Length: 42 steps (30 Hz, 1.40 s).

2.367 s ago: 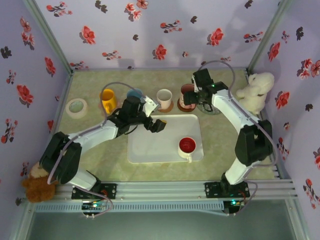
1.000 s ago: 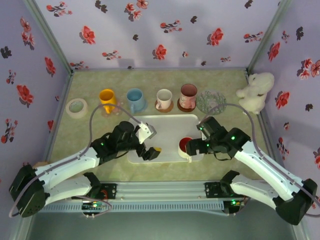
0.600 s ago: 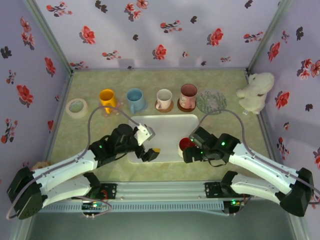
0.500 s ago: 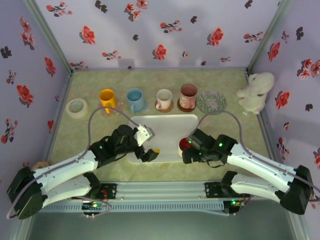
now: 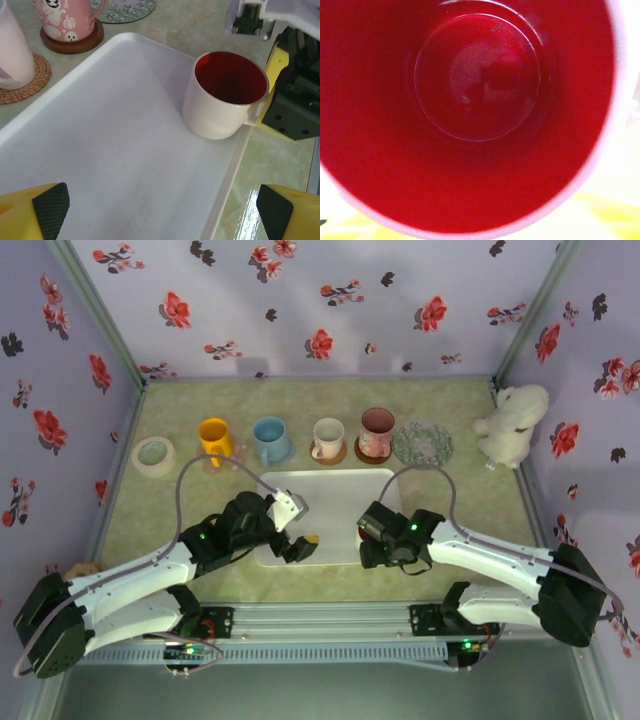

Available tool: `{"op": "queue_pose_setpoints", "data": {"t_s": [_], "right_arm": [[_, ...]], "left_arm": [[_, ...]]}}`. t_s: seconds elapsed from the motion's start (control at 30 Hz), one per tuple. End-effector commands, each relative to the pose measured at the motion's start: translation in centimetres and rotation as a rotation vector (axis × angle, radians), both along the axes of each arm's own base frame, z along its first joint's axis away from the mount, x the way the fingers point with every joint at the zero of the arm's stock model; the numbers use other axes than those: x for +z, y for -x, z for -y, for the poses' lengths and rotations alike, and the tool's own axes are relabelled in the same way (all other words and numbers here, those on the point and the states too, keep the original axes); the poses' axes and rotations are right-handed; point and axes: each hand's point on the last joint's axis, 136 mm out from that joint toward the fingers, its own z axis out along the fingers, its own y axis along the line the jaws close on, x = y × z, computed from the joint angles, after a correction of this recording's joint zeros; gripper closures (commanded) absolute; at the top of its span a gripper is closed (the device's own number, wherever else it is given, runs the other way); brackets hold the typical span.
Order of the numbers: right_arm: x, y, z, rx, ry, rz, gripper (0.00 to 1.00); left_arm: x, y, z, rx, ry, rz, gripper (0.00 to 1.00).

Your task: Place the cup by the coaster

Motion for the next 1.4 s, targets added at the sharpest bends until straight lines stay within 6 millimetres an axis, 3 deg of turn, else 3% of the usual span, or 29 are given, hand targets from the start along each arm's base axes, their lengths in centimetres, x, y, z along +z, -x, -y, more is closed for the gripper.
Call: {"op": "queue_pose_setpoints", "data": {"t_s": [0.0,0.6,1.37], "right_arm": [[-0.1,-0.6,-0.8,0.018,-0.006,0.022,0.35],[-1.8,-1.7,-1.3,0.053,0.096,-0.018,0.56],[-1.1,-2.5,-1.0,0.102,0.119,-0.043,0.71]], "left_arm": [[0.4,-0.4,0.0,0.015,0.018,0.048,0.01],[-0.2,-0.1,0.7,-0.009,0.040,0.017,0.01],[-0.4,-1.0,2.6,-0.043,0.019,0.006,0.00]]}}
